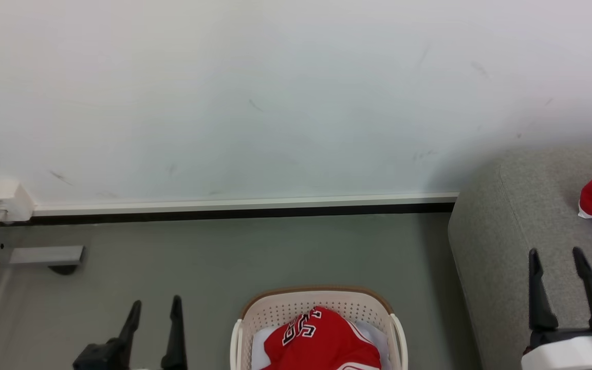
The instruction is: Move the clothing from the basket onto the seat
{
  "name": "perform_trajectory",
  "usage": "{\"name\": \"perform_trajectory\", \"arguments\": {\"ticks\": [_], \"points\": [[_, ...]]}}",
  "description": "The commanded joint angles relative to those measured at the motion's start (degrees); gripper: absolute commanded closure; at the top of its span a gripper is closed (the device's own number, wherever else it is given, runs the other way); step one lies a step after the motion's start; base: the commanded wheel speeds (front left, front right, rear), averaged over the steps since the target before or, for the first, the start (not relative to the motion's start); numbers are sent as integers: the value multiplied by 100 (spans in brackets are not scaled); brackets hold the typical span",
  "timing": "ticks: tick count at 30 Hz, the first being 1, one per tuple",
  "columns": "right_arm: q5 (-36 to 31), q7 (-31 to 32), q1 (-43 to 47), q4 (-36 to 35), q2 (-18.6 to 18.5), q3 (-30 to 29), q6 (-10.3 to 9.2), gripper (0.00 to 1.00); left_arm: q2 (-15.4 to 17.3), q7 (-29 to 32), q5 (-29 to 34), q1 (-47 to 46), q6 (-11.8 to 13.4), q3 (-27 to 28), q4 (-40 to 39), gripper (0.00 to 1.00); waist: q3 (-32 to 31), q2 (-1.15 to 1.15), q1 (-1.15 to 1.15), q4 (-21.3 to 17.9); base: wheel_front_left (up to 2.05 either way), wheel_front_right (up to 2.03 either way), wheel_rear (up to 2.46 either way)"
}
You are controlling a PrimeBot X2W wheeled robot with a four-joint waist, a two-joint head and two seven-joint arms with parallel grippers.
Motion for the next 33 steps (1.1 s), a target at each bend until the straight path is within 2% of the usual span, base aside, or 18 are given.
{"name": "perform_trajectory", "arguments": {"ticks": [1,6,13,24,33], "points": [[10,5,101,-27,-15,27,-12,0,-12,-2,92,68,-25,50,-12,0,-28,0,2,21,0,0,0],[230,5,447,93,-13,341,-12,0,-137,-2,422,327,-223,498,-107,0,-121,0,2,35,0,0,0],[417,5,628,267,-13,532,-12,0,-328,-2,725,491,-491,852,-134,0,-191,0,2,29,0,0,0],[493,5,540,373,-12,648,-12,0,-457,-3,910,447,-697,1072,-75,0,-163,0,2,18,0,0,0],[452,4,386,289,-12,603,-12,0,-473,-3,989,273,-815,957,-2,0,96,0,2,-236,0,0,0]]}}
